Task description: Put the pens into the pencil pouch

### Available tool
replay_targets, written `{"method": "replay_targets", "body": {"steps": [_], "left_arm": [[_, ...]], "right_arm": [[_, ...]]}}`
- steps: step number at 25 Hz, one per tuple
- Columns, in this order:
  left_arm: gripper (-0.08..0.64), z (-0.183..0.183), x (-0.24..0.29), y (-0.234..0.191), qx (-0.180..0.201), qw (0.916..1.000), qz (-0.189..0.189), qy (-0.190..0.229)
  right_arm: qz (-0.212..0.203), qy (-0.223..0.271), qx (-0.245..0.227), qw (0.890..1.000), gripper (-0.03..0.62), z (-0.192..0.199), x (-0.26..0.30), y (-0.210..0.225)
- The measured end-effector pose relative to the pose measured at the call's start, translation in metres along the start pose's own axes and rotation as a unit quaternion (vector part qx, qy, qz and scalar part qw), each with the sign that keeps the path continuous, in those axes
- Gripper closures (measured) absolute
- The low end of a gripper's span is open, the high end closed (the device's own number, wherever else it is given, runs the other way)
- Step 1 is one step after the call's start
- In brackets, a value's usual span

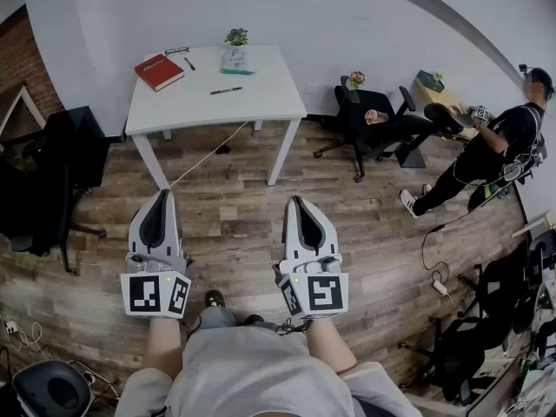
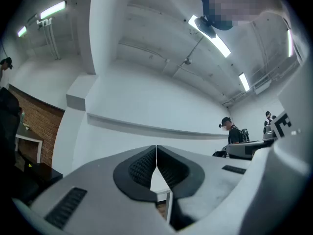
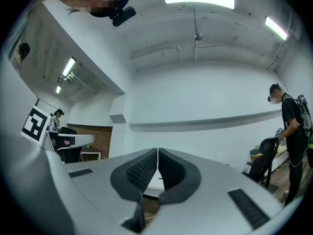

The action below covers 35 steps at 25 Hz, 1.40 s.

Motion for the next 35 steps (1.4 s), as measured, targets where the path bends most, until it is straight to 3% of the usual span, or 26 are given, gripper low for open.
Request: {"method": "replay_targets", "body": {"steps": [15, 21, 28, 35], "left_arm": [[0.534, 0.005, 0.015, -0.039, -0.007, 0.9999, 0.007, 0.001], [0.534, 0.006, 0.027, -0.065, -0.007, 0.9998, 0.015, 0.006], [0.534, 0.001, 0.038, -0.098, -0.020, 0.9978, 0.058, 0.025], [0.534, 0.012, 0.048, -0.128, -0.035, 0.9965, 0.074, 0.017]], "right_arm": [[0.006, -0.001, -0.006, 1.000, 0.561, 0.004, 0.031, -0.026], [0.014, 0.008, 0.016, 1.000, 0.561, 0.005, 0.053, -0.039], [0.008, 0.058, -0.004, 0.998, 0.560, -0.004, 0.077, -0.064], [0.033, 0.043, 0.022, 0.998, 0.560, 0.007, 0.095, -0.072]]}}
Point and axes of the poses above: the fingertips, and each gripper's own axes: x forward along the fingers, y to its right, z out of its underside, the point moved 2 cm from there along -x, backward along the fingers, and after that the axes turned 14 degrees about z, right-handed, at the moved point
